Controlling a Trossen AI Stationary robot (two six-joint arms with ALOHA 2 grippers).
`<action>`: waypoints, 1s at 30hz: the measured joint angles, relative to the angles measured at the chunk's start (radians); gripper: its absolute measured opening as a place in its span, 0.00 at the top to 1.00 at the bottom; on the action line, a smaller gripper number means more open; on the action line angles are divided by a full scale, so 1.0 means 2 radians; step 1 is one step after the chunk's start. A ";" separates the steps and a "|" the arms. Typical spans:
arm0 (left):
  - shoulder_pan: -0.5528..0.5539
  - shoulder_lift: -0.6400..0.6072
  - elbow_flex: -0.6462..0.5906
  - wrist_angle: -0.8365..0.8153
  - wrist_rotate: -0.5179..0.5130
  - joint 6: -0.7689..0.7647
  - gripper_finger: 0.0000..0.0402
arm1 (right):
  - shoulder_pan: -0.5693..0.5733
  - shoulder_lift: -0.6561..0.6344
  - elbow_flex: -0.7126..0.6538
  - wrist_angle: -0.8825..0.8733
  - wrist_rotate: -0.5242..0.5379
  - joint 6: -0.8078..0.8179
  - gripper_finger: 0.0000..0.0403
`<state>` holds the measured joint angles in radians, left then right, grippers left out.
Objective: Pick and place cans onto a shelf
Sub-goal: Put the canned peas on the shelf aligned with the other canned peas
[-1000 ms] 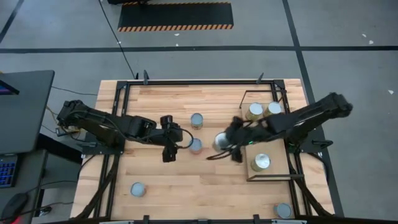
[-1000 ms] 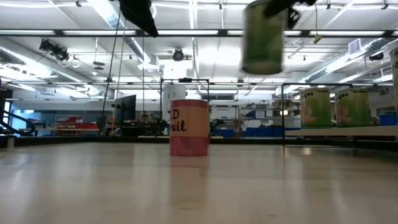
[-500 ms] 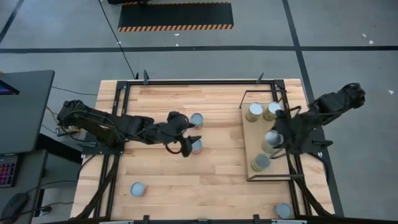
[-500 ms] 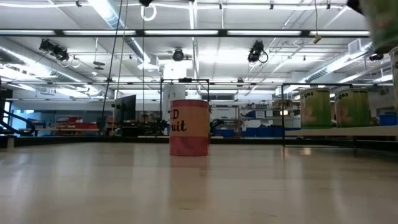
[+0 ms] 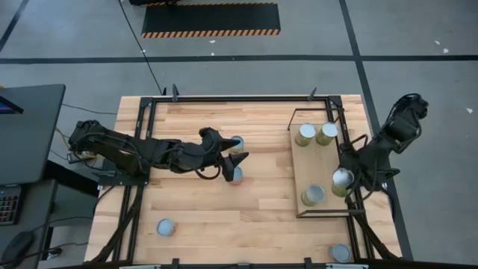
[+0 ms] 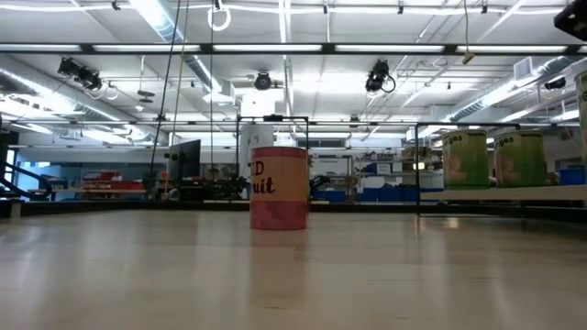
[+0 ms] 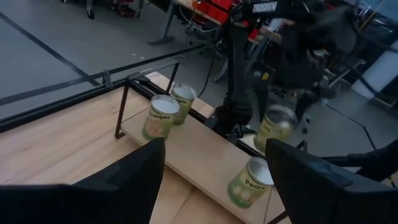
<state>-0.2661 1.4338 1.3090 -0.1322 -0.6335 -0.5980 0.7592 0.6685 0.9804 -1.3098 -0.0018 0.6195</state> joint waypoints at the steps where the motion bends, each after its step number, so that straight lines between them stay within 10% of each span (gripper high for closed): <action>1: 0.000 0.000 0.000 0.000 -0.001 0.000 0.29 | 0.010 0.000 -0.011 0.011 0.004 0.010 0.22; 11: 0.000 0.000 0.000 -0.001 -0.001 0.008 0.29 | 0.106 -0.014 -0.055 0.012 0.116 0.111 0.22; 30: 0.000 0.000 0.000 -0.007 -0.001 0.009 0.29 | 0.213 0.031 -0.132 0.060 0.155 0.197 0.21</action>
<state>-0.2657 1.4338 1.3090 -0.1471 -0.6350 -0.5797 1.1855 0.7309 0.7155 -1.1892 0.3074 1.0130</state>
